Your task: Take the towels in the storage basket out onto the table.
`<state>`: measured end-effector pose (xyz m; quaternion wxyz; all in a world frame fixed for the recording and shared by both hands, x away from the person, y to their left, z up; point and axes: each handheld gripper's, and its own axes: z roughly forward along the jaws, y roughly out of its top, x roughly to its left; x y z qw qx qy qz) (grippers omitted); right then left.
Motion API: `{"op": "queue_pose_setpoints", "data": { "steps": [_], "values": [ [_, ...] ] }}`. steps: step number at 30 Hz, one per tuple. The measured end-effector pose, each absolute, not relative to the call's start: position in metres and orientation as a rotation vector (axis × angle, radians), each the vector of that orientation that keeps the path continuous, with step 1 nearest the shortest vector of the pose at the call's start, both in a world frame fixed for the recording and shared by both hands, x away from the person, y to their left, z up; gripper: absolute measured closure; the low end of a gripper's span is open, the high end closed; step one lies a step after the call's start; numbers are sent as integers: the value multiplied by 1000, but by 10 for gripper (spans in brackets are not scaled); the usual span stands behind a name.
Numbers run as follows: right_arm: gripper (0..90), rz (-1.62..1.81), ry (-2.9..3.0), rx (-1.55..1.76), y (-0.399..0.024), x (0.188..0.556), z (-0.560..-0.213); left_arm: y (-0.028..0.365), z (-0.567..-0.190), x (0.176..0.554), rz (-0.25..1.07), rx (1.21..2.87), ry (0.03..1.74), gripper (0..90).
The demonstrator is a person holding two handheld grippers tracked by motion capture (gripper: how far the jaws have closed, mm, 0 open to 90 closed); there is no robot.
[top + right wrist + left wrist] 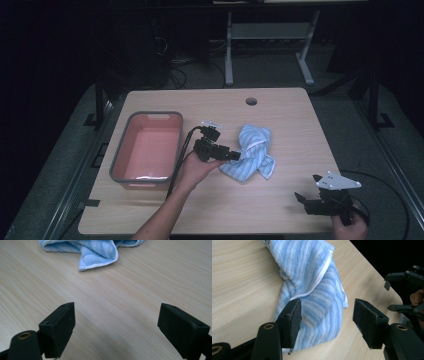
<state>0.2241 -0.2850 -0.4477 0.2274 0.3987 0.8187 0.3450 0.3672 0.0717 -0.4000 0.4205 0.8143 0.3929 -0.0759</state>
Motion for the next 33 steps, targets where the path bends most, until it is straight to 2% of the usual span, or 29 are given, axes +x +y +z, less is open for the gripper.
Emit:
{"op": "queue_pose_setpoints", "data": {
  "steps": [18, 33],
  "values": [
    [139, 940, 2260, 1099, -284, 224, -448, 97, -398, 340, -184, 2017, 960, 280],
    [139, 927, 2256, 1103, -285, 223, -449, 112, -399, 317, -180, 1992, 936, 259]
  ]
}}
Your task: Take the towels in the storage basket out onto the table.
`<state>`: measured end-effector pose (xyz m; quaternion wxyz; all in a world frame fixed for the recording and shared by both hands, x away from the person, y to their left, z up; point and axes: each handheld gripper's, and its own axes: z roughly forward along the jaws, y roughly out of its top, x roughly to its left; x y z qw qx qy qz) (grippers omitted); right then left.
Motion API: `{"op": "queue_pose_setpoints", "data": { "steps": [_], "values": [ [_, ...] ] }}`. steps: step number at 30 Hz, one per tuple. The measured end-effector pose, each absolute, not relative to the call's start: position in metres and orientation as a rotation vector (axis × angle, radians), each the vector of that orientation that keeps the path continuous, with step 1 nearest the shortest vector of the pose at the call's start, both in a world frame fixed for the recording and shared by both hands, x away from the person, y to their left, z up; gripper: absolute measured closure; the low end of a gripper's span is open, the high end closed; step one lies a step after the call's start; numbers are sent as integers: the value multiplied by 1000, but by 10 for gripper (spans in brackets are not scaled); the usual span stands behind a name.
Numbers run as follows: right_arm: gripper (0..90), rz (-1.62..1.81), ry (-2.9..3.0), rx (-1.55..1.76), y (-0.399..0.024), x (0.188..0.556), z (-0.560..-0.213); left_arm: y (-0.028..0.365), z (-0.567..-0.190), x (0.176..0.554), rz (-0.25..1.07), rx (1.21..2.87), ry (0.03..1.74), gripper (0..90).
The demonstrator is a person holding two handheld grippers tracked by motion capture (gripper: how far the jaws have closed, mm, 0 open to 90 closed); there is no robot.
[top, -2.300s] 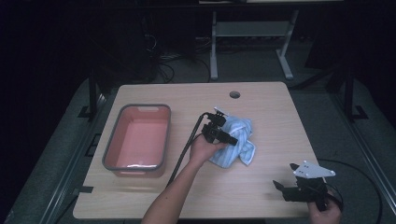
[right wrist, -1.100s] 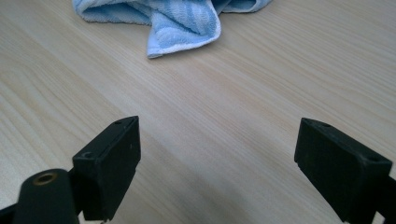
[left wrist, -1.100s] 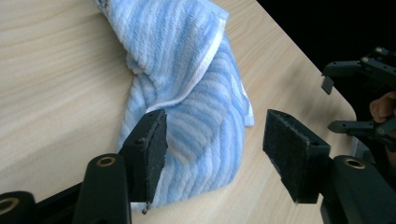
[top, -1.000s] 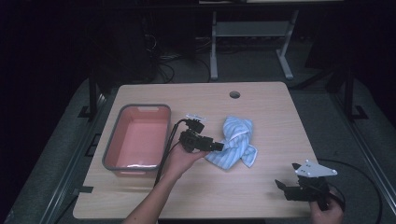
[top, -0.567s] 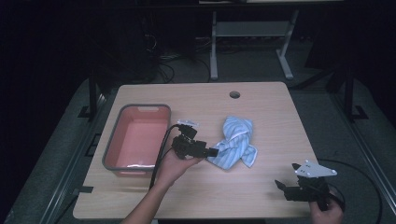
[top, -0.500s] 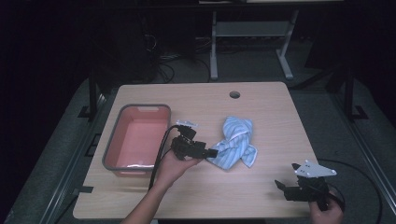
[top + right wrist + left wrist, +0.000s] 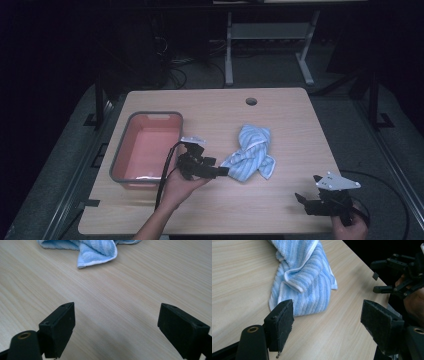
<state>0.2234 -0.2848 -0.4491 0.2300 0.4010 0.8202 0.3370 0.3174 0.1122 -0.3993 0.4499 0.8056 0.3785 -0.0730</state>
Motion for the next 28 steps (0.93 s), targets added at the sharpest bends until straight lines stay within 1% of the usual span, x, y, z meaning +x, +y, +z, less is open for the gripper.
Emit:
{"op": "queue_pose_setpoints", "data": {
  "steps": [12, 22, 25, 28],
  "values": [
    [138, 907, 2265, 1100, -282, 223, -451, 121, -410, 298, -174, 1985, 931, 252],
    [138, 912, 2259, 1106, -284, 221, -450, 125, -419, 275, -142, 1999, 918, 244],
    [139, 904, 2262, 1090, -282, 220, -450, 128, -424, 266, -134, 1976, 919, 244],
    [139, 905, 2261, 1093, -280, 218, -451, 130, -432, 259, -112, 1988, 910, 245]
  ]
}}
